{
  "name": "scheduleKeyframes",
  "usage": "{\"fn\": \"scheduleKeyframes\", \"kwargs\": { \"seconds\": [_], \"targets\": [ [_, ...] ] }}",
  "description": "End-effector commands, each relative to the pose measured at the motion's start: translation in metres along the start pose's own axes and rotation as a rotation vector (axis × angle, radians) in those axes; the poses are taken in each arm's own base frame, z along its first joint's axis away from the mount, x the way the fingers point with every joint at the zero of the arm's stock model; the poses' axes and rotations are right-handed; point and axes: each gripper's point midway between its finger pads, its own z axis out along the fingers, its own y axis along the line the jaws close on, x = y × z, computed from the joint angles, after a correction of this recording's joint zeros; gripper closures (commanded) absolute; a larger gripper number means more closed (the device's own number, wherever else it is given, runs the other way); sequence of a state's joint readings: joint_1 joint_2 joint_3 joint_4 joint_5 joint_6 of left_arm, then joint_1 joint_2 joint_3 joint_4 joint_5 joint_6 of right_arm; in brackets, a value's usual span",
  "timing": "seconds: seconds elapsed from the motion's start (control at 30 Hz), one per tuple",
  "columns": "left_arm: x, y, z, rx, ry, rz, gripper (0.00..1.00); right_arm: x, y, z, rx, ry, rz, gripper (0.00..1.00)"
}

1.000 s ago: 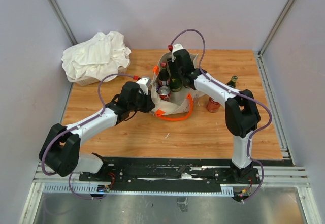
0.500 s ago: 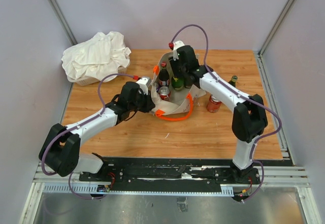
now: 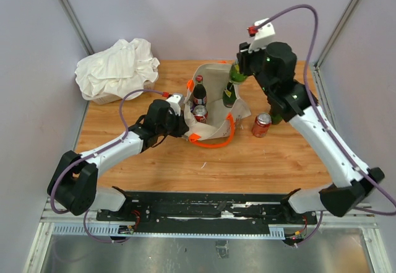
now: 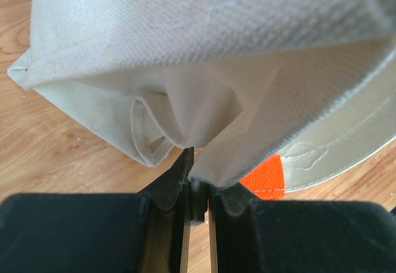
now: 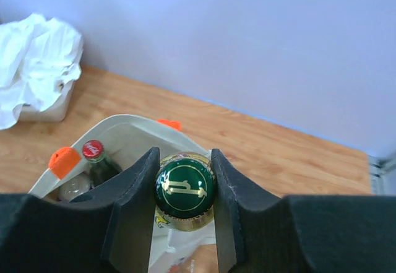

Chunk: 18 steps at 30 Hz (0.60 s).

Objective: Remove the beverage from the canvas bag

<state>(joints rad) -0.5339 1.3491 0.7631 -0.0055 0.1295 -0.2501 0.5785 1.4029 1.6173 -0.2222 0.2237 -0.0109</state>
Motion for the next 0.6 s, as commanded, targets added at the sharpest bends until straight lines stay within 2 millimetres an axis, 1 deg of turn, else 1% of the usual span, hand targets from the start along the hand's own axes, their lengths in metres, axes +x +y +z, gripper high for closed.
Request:
{"fn": "scheduleKeyframes", "kwargs": {
  "seconds": [0.0,0.07,0.13,0.23,0.37,0.47,0.57],
  "targets": [
    [-0.001,0.019,-0.002,-0.091,-0.002,0.035,0.84,-0.066,-0.057,-0.064,0.22,-0.197,0.008,0.99],
    [-0.002,0.019,-0.002,-0.09,-0.005,0.037,0.84,-0.067,-0.078,-0.087,0.317,-0.198,0.011,0.99],
    [-0.002,0.018,-0.002,-0.087,-0.003,0.041,0.84,-0.062,-0.095,-0.106,0.395,-0.183,0.016,0.99],
    [0.0,0.017,-0.002,-0.078,0.006,0.044,0.84,-0.043,-0.114,-0.126,0.498,-0.127,0.015,0.99],
    [0.001,0.016,-0.001,-0.073,0.016,0.051,0.84,-0.007,-0.127,-0.143,0.583,-0.033,0.02,0.99],
    [0.002,0.017,0.0,-0.073,0.027,0.055,0.84,0.028,-0.133,-0.149,0.631,0.047,0.04,0.99],
    [0.001,0.016,0.0,-0.073,0.028,0.055,0.85,0.061,-0.134,-0.151,0.646,0.117,0.078,0.99]
  ]
}}
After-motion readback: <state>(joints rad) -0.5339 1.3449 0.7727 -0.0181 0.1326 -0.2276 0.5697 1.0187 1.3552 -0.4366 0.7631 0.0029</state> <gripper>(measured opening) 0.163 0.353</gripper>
